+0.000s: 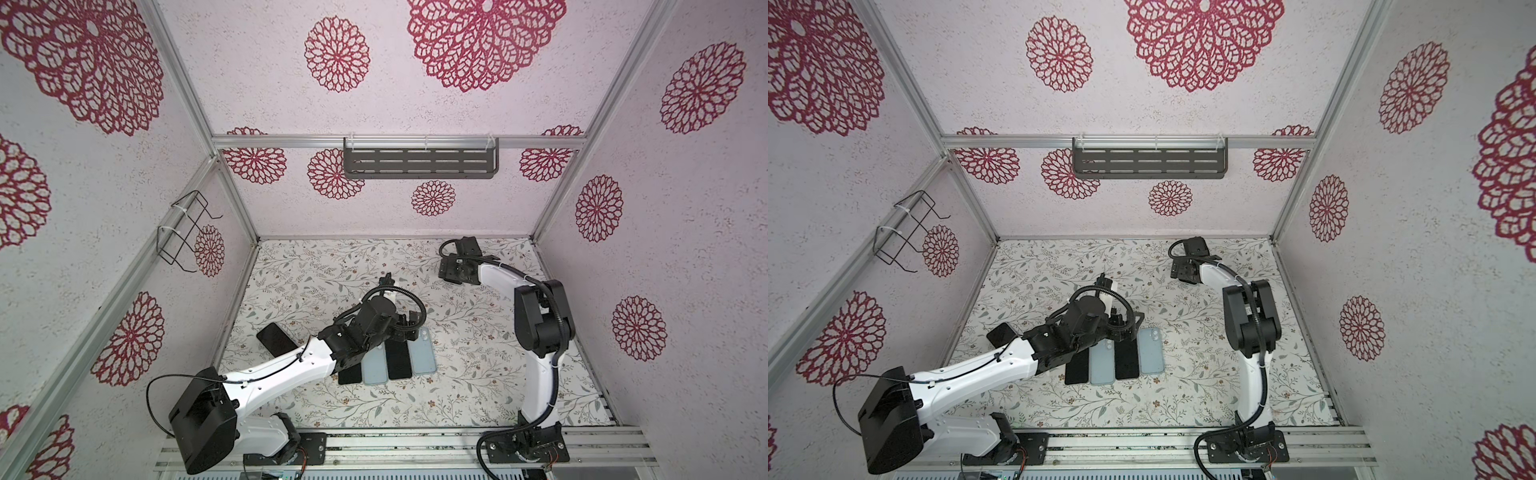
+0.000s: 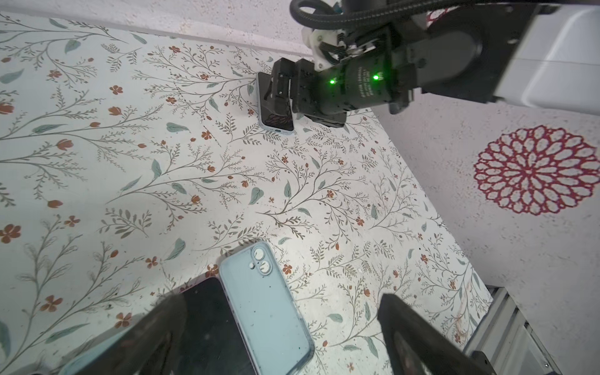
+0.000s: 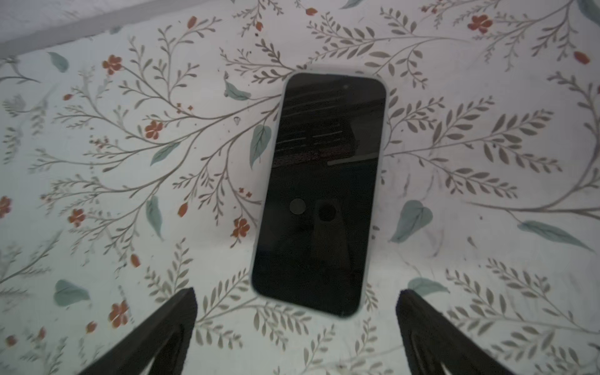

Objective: Take the phone out of the phone case

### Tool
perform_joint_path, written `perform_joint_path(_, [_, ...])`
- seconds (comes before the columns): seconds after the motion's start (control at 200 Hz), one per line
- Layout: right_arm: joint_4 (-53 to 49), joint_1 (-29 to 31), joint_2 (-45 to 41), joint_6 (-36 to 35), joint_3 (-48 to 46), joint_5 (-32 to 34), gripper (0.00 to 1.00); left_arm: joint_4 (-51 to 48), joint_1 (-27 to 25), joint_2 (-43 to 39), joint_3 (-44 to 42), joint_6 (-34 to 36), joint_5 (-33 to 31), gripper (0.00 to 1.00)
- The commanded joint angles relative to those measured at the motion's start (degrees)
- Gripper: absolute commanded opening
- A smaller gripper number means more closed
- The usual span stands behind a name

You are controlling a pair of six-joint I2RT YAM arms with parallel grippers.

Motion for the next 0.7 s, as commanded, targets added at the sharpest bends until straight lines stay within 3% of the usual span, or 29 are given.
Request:
perform_joint_path(0.0, [-5.35, -0.43, 2.79, -1.67, 5.82, 3.99, 0.99, 2.53, 1.45, -1.30, -1.28, 0.19, 1.07, 0.97])
perform_joint_path(0.32, [-7.42, -0.76, 9.30, -1.67, 11.95, 5.73, 0.99, 2.07, 2.47, -2.40, -1.91, -0.34, 0.29, 0.97])
perform_joint_path(0.696, [-5.33, -0.78, 7.35, -2.28, 6.67, 4.38, 0.78, 6.17, 10.63, 0.00, -2.27, -6.33, 7.30, 0.97])
